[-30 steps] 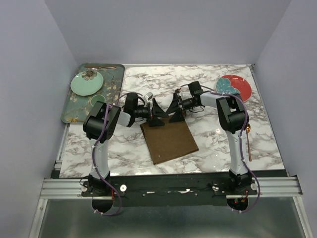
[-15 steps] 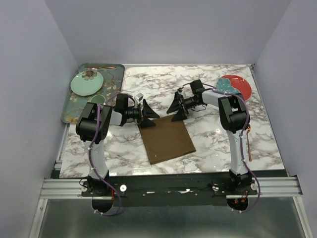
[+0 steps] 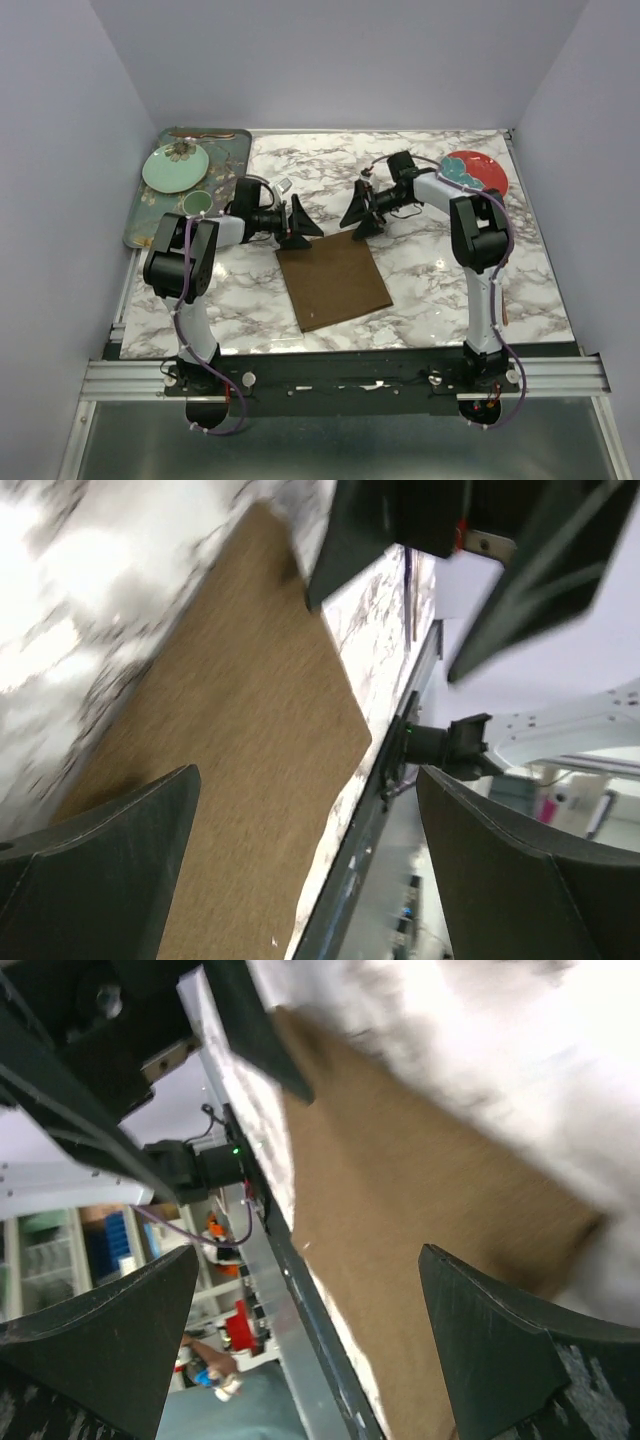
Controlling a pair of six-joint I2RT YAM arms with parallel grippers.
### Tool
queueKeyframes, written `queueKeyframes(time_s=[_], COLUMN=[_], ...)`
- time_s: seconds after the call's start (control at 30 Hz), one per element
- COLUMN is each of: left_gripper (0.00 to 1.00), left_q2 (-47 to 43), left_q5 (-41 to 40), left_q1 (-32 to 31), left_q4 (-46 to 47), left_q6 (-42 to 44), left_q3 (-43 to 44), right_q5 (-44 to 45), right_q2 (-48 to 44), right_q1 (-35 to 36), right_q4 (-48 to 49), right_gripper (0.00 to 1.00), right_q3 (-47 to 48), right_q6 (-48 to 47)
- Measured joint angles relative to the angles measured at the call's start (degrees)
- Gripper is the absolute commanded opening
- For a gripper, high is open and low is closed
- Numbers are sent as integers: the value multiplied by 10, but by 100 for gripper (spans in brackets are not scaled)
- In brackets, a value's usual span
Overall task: Fold the napkin into a case and place the utensils inside
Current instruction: Smooth out the square-folded napkin at the center of the board.
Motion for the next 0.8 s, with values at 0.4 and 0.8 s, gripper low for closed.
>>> queueKeyframes(time_s=[0.4, 0.8], left_gripper=[0, 0], left_q2=[-37, 88], left_q5=[-97, -146], left_q1=[-122, -147], left_q4=[-102, -157], left_q6=[90, 80], left_q3=[118, 134], right_q5=[-16, -37], right_q2=[-278, -159], right_q1=[2, 25], right_q4=[24, 139], right_gripper=[100, 100], right_q3=[-279, -255], right_q6=[9, 119])
